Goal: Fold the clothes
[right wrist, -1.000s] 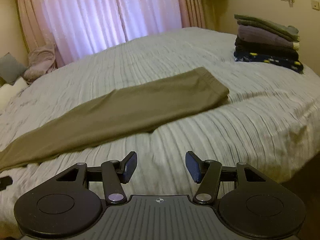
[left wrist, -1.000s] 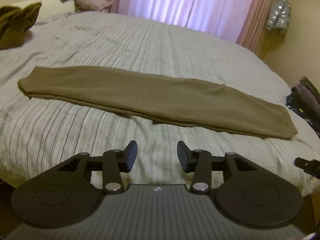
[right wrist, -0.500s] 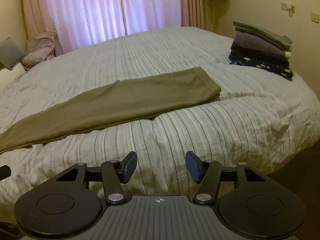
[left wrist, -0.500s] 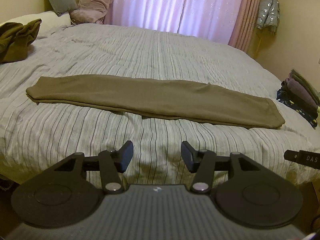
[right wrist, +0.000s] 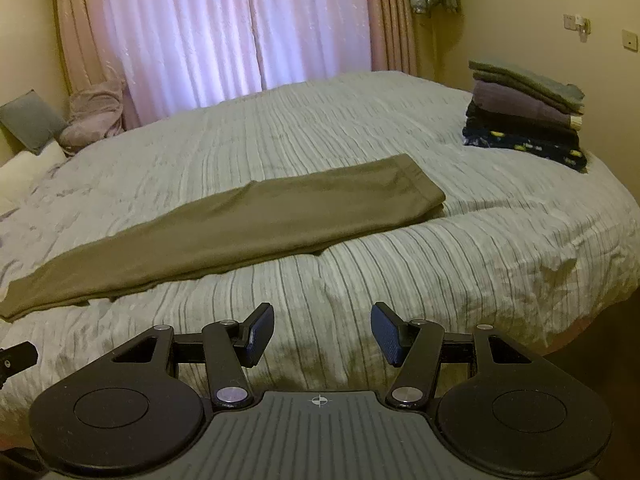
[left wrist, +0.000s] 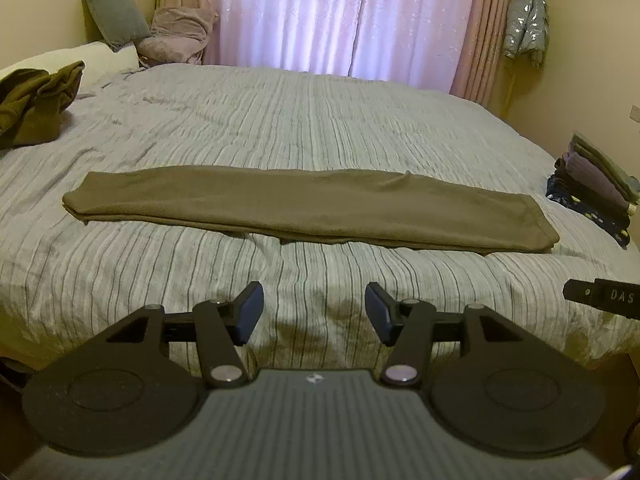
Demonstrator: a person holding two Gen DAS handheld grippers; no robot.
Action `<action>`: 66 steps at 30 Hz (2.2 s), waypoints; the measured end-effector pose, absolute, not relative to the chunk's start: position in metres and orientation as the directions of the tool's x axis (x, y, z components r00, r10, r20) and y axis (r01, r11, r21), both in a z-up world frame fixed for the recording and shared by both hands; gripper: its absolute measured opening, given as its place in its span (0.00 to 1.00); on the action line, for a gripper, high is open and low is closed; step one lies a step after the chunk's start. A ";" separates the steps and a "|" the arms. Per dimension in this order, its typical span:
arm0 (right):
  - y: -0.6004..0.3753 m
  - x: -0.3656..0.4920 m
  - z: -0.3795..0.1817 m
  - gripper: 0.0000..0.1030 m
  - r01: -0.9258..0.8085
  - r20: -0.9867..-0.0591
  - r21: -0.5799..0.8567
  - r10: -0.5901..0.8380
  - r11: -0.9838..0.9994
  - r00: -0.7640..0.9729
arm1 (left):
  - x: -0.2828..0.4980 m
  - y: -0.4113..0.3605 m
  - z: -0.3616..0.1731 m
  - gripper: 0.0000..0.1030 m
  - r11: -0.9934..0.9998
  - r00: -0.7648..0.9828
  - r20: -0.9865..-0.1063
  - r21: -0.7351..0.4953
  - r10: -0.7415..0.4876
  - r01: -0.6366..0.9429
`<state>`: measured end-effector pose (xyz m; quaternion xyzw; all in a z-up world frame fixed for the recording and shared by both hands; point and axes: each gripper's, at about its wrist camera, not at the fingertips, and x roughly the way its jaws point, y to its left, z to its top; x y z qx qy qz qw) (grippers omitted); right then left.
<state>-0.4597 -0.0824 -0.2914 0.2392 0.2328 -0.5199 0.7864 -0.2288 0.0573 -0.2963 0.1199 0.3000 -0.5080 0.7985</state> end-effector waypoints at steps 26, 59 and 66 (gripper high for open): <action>-0.191 -0.443 -0.300 0.56 0.955 -0.715 0.110 -0.646 0.276 0.269 | -0.195 -0.077 -0.326 0.51 0.415 0.227 -0.735 -0.081 -0.639 0.906; -0.184 -0.223 -0.347 0.56 0.808 -0.808 0.025 -0.464 0.588 0.363 | 0.015 0.012 -0.362 0.51 0.740 0.415 -0.778 -0.094 -0.472 0.666; -0.182 -0.210 -0.359 0.56 0.791 -0.820 0.044 -0.430 0.610 0.378 | 0.053 0.031 -0.367 0.51 0.796 0.408 -0.773 -0.201 -0.487 0.571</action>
